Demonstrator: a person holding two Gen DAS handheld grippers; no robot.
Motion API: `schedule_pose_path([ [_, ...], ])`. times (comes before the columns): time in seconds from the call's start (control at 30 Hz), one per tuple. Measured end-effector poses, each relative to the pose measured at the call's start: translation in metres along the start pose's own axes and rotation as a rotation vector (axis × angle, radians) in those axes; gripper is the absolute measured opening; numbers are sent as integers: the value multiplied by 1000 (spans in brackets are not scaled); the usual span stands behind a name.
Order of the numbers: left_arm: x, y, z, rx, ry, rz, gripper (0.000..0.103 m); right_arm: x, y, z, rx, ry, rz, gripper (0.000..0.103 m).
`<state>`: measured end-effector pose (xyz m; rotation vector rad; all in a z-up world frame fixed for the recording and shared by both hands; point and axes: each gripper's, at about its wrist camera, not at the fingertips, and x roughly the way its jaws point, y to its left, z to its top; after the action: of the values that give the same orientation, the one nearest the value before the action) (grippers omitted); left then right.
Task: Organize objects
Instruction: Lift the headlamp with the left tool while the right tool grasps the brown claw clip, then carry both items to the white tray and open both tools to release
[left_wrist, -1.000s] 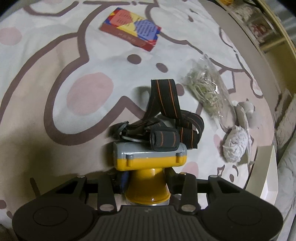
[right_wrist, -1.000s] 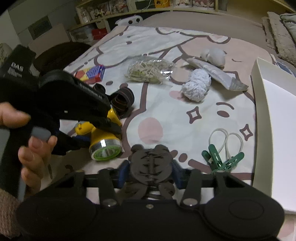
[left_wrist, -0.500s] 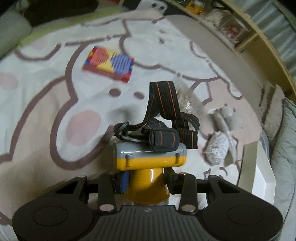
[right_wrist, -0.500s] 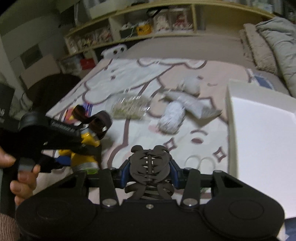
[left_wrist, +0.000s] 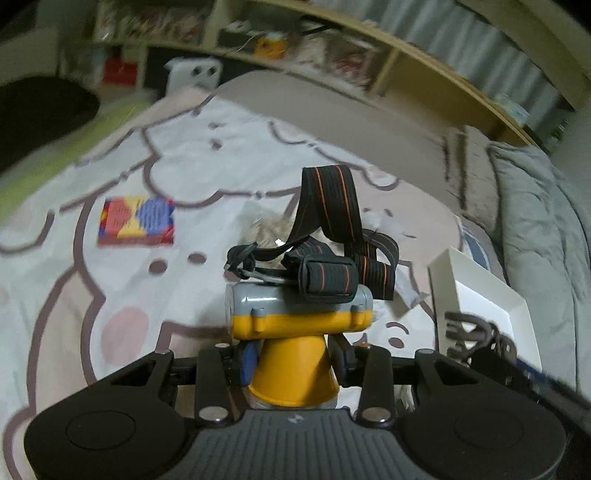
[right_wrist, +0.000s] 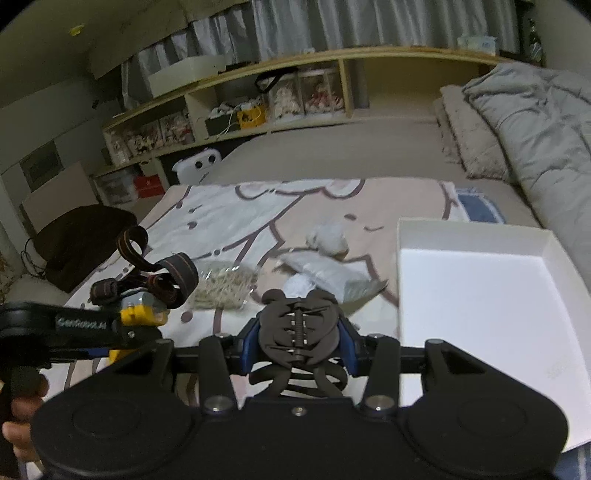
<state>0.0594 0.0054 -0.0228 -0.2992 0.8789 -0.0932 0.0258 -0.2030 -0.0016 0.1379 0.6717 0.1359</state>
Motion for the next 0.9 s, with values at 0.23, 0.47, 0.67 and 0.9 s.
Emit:
schedule_pose_path([
  [0.23,-10,-24,3,90,-18,-31,41,-18,-11,13,-6,-38,-41,45],
  [0.47,-22,-64,10,203,-61,-46,41,-34,-27,27,-26,-51,-72,45],
  [0.67,-18,-104,6,266,-56,-79,41,-48,-60,32,-31,-42,-141,45],
  [0.9,-3,-160,-6,353,-35,-114,41,-60,-117,32,-14,-14,-237,45],
])
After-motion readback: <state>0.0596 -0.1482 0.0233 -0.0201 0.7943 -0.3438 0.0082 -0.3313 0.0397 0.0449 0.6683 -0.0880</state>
